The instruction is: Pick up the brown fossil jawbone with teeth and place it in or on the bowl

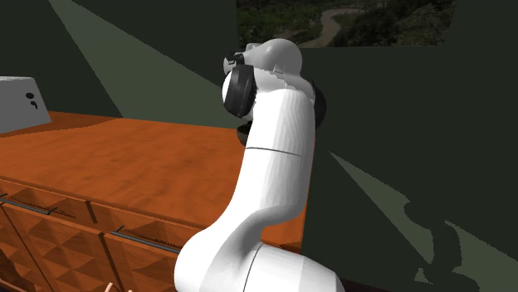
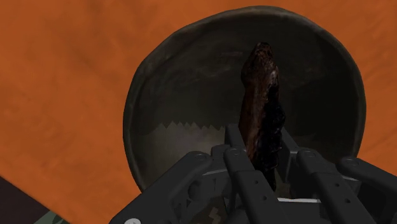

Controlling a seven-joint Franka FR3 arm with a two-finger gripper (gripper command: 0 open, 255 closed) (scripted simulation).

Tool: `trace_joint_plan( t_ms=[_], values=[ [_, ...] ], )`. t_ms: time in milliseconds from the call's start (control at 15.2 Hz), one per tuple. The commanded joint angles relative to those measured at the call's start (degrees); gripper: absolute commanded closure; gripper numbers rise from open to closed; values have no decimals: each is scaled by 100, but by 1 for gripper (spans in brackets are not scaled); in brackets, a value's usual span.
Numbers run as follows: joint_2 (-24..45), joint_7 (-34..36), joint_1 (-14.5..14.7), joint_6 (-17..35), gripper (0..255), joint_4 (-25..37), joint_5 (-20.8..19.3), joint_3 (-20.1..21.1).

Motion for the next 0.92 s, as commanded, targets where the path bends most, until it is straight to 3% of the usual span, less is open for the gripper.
trace_joint_plan(
  t_ms=[0,264,330,660,858],
  values=[
    [-7,1,-7,18,255,-23,2,1],
    [-7,1,-7,18,255,-23,2,1],
    [-7,1,-6,18,0,-23,2,1],
    [-7,1,-6,18,0,-23,2,1],
    [109,-55,186,-647,0,786,-40,-15]
  ],
)
